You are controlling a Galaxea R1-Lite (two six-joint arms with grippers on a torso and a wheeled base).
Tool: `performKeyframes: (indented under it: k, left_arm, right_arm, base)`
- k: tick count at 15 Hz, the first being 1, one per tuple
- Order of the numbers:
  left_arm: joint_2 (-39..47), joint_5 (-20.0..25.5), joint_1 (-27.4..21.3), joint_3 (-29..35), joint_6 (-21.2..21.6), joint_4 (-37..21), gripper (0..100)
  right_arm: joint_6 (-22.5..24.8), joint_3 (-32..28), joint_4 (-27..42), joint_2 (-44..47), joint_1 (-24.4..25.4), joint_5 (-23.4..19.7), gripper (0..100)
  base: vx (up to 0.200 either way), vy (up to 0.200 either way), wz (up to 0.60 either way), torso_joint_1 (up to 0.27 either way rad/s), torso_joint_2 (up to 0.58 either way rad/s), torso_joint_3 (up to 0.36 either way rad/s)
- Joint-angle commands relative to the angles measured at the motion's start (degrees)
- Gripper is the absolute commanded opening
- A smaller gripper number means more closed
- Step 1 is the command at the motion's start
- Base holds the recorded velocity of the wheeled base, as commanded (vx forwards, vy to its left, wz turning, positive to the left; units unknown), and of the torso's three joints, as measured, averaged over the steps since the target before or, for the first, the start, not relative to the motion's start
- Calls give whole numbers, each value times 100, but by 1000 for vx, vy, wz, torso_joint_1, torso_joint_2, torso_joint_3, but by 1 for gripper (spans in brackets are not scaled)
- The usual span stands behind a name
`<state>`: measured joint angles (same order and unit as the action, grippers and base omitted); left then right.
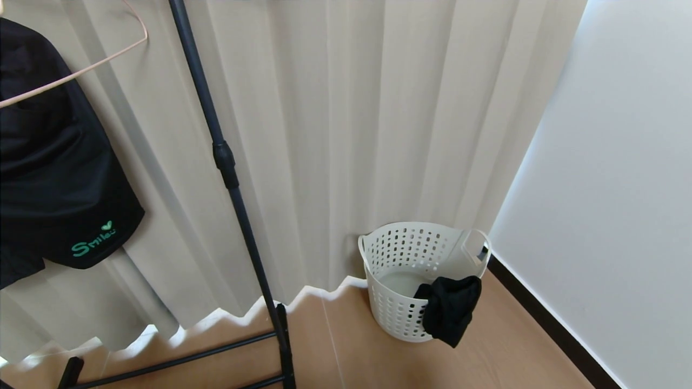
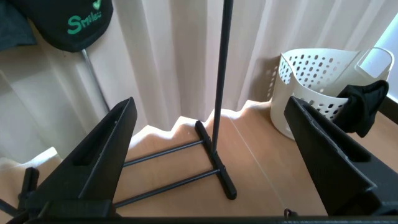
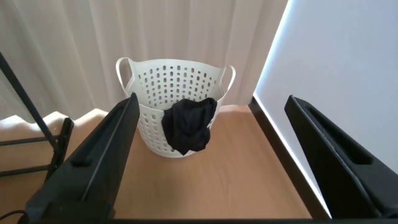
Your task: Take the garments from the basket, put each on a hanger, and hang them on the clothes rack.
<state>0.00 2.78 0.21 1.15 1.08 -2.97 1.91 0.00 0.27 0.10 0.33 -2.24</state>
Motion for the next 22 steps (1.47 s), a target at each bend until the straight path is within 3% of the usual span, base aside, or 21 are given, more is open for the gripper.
performKeyframes:
  k: [1, 6, 10, 22]
  left_arm:
    - [9, -5, -3, 0, -3, -1, 100]
    - [9, 3, -3, 0, 6, -1, 100]
    - [9, -5, -3, 0, -3, -1, 100]
    - [9, -32, -3, 0, -3, -1, 100]
  right_arm:
    - [2, 0, 0, 8, 2, -4, 100]
    - [2, 0, 0, 8, 2, -4, 100]
    - [2, 0, 0, 8, 2, -4, 100]
    - [2, 0, 0, 8, 2, -4, 100]
  base:
    - [0, 0, 0, 0, 0, 0]
    - [0, 0, 0, 0, 0, 0]
    - [0, -200, 0, 2, 5, 4]
    - [0, 0, 0, 0, 1, -6]
